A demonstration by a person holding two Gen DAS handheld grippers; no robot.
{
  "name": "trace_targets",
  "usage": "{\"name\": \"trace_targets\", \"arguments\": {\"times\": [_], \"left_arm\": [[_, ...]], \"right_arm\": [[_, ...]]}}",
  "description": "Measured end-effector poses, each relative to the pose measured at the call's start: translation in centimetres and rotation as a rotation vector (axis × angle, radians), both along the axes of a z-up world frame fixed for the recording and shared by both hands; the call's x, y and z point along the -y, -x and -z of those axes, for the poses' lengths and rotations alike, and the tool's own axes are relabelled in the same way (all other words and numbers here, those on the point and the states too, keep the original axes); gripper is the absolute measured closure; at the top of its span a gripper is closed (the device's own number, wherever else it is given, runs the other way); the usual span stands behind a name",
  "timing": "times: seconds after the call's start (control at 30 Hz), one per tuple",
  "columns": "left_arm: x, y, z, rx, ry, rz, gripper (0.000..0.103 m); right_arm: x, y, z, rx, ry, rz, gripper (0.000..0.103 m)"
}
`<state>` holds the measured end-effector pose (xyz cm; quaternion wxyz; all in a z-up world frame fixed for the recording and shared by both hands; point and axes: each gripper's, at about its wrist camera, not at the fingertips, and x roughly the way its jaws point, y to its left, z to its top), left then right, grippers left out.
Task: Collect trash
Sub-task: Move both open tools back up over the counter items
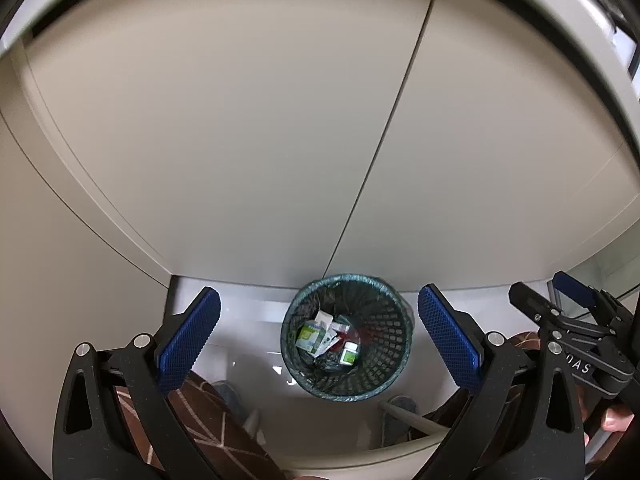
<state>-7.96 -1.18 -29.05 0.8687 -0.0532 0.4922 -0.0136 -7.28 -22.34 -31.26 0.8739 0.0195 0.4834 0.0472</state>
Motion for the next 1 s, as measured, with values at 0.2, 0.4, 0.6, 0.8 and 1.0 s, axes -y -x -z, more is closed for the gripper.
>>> {"name": "trace_targets", "arguments": {"times": [0.2,0.4,0.6,0.8,1.0], "left_arm": [[-0.2,0.6,-5.6,0.055,0.004,-0.012,0.006],[-0.2,0.6,-11.2,0.117,0.002,-0.032,0.006],[-0.2,0.1,-15.5,0.184,-0.017,-0.045,0.006],[-0.3,-1.1,-19.3,0.212,-0.046,-0.062,0.006],[-0.2,-2.8,-22.1,0.245,-0.065,-0.058,0.006]], "right_arm": [[0.3,0.3,-5.8,0.096,-0.012,-0.015,0.014],[0.6,0.4,-11.4,0.18,-0.03,-0.036,0.014],[1.3,-0.2,-16.4,0.258,-0.039,-0.035,0.014],[1.6,-1.2,-20.3,0.312,-0.039,-0.03,0.014],[1.5,-2.6,-22.9,0.351,-0.019,-0.045,0.014]]}}
